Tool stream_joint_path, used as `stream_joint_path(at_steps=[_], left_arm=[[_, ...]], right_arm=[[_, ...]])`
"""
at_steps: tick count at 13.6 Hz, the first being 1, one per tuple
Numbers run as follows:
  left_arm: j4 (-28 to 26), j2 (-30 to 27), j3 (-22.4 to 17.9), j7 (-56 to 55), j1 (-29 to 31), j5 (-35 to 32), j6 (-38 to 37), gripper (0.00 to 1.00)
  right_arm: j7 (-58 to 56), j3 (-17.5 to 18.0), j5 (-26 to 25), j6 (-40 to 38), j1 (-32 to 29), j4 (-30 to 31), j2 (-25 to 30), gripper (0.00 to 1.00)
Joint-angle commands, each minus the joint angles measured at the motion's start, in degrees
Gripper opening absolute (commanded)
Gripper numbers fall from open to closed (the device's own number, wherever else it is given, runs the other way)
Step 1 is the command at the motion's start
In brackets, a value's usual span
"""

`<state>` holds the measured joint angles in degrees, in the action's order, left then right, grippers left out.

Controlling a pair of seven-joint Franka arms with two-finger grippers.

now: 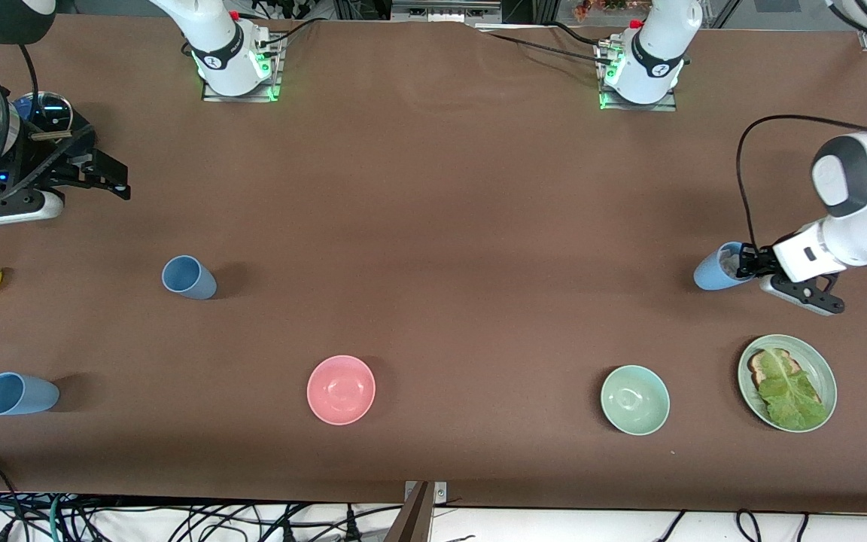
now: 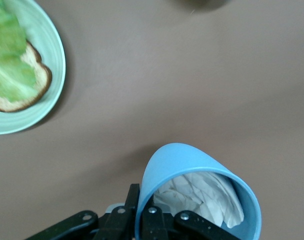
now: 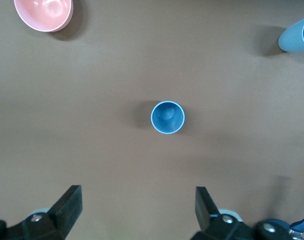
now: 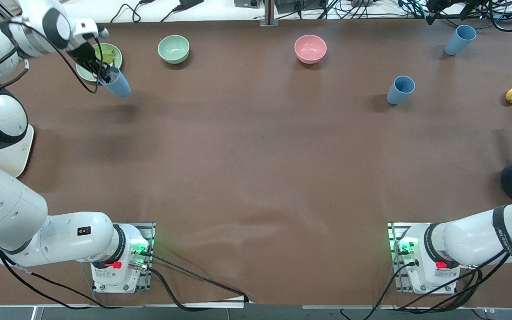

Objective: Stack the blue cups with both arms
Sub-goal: 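Lift and carry the tissue cup with the left gripper toward table center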

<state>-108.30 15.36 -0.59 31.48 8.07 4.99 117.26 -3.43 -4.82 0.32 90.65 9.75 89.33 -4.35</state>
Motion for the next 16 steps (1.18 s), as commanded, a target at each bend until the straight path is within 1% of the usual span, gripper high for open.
stream_joint_path(at_steps=[1, 4, 5, 7, 9, 13, 15, 16], left_arm=[[9.05, 0.38, -0.29, -4.66, -2.7, 0.99, -10.62, 0.0], [14.42, 0.38, -0.03, -12.91, -6.21, 0.98, -16.87, 0.0], [15.74, 0.38, 0.06, -16.33, -7.7, 0.98, -18.37, 0.0], [17.59, 0.47, 0.32, -23.19, -11.04, 1.07, -20.05, 0.0], [18.65, 0.47, 0.32, -31.35, -15.52, 1.07, -20.58, 0.0], [20.23, 1.17, 0.41, -51.73, -25.36, 2.03, -20.93, 0.0], [23.04, 3.18, 0.32, -59.66, -29.23, 2.04, -20.93, 0.0], [23.48, 3.89, 0.41, -63.61, -31.16, 2.12, -20.85, 0.0]], right_arm=[[0.01, 0.25, 0.91, 0.14, -0.25, 0.05, 0.04, 1.0], [0.01, 0.34, 1.26, 0.57, -0.17, -0.3, 0.04, 1.0], [0.01, 0.34, 2.39, 0.66, -0.17, -0.39, 0.04, 1.0], [1.14, 0.34, 2.93, 0.49, -0.17, -0.21, 0.13, 1.0], [1.41, 0.43, 2.93, 0.66, 0.53, -0.3, 0.13, 1.0], [1.41, 0.34, 2.4, 0.57, 1.07, -0.39, 0.22, 1.0], [1.41, 0.34, 2.67, 0.58, 0.98, -0.3, 0.13, 1.0], [1.41, 0.34, 2.58, 0.66, 1.06, -0.39, 0.13, 1.0]])
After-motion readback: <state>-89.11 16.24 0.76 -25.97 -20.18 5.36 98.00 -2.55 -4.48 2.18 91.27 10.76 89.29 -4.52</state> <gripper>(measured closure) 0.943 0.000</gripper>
